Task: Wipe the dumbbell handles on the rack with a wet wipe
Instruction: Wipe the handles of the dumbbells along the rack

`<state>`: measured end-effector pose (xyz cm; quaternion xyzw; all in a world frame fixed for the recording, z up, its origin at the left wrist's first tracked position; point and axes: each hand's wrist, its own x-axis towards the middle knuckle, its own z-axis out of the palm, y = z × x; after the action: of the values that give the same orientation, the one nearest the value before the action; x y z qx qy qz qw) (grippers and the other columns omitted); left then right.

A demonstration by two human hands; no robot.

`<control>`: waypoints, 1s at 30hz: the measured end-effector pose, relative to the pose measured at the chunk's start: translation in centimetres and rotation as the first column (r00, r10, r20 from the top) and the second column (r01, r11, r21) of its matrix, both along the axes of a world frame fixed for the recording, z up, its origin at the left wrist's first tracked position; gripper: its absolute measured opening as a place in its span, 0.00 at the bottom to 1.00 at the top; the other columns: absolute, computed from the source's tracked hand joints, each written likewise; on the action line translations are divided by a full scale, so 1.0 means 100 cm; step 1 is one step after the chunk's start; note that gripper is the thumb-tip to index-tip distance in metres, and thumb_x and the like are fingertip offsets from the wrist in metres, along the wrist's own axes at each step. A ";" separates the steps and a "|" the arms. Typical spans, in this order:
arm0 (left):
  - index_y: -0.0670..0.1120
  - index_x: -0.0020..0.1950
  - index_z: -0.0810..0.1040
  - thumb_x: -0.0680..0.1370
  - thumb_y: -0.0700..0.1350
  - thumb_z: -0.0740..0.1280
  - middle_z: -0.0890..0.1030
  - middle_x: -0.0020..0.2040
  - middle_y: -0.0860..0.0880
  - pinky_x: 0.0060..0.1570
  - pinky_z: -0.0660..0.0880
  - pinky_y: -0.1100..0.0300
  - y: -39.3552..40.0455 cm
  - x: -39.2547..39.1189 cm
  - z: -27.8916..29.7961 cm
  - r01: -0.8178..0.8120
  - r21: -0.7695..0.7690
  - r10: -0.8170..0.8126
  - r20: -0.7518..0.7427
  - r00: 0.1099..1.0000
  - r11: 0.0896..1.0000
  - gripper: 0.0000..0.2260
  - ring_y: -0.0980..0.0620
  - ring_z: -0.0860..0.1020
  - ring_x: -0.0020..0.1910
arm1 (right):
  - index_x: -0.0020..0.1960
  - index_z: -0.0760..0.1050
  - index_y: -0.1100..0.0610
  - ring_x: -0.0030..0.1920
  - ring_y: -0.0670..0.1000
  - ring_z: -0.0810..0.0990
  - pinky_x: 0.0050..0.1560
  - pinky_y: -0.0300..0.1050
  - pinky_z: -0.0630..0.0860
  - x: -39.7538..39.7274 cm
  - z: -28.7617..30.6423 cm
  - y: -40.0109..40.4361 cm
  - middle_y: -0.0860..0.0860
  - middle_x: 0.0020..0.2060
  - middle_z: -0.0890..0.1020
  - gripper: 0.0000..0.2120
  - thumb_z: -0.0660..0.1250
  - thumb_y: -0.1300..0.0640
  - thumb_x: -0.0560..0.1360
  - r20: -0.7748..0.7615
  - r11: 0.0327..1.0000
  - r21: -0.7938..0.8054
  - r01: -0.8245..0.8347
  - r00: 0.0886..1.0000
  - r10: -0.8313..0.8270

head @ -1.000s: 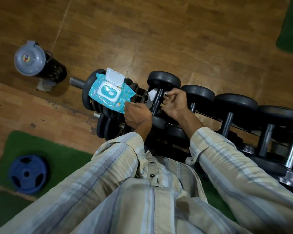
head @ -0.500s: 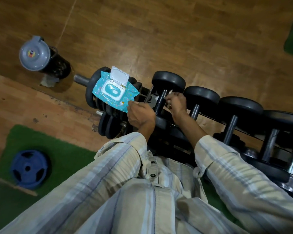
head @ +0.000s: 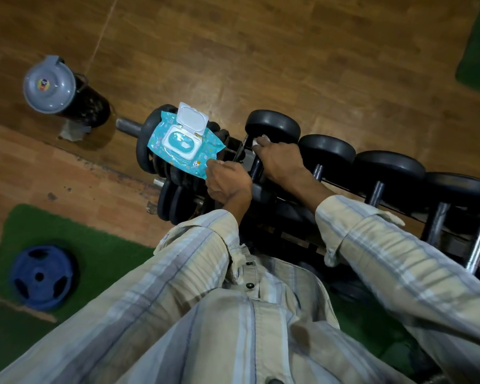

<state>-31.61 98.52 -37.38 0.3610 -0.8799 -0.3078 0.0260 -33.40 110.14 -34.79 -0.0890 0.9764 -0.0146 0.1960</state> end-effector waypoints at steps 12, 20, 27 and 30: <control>0.42 0.53 0.76 0.78 0.44 0.61 0.81 0.52 0.40 0.50 0.72 0.51 -0.002 0.000 -0.002 -0.017 0.029 0.017 0.011 1.000 0.999 0.09 0.38 0.79 0.53 | 0.72 0.73 0.41 0.65 0.52 0.78 0.46 0.45 0.78 0.029 -0.001 0.019 0.38 0.73 0.73 0.36 0.62 0.65 0.68 0.152 0.889 -0.448 -0.091 0.972 0.177; 0.40 0.55 0.77 0.79 0.44 0.61 0.81 0.53 0.40 0.50 0.71 0.52 -0.001 0.000 0.000 -0.021 0.000 0.021 0.001 1.000 1.000 0.09 0.39 0.79 0.53 | 0.79 0.65 0.50 0.57 0.58 0.75 0.48 0.50 0.75 0.034 -0.017 0.026 0.44 0.78 0.66 0.38 0.63 0.66 0.69 -0.095 0.965 -0.243 0.102 0.987 -0.128; 0.41 0.54 0.76 0.80 0.45 0.60 0.81 0.52 0.40 0.49 0.72 0.53 -0.002 0.000 -0.002 -0.026 -0.004 0.026 -0.008 1.000 1.000 0.10 0.39 0.79 0.52 | 0.63 0.78 0.61 0.57 0.58 0.80 0.57 0.52 0.79 0.044 -0.014 0.000 0.56 0.60 0.79 0.20 0.65 0.65 0.72 0.032 0.629 -0.641 0.440 0.834 -0.550; 0.41 0.54 0.76 0.79 0.46 0.60 0.81 0.51 0.41 0.49 0.74 0.51 -0.002 -0.001 -0.001 -0.021 -0.004 0.021 0.007 1.000 1.000 0.10 0.39 0.79 0.51 | 0.58 0.73 0.56 0.50 0.50 0.82 0.50 0.47 0.81 0.035 -0.017 -0.004 0.51 0.52 0.80 0.19 0.71 0.60 0.68 0.480 0.097 -0.670 0.736 0.529 -0.700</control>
<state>-31.68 98.32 -37.49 0.3710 -0.8769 -0.3044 0.0268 -29.94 109.70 -36.44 0.3167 0.7556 -0.5616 0.1158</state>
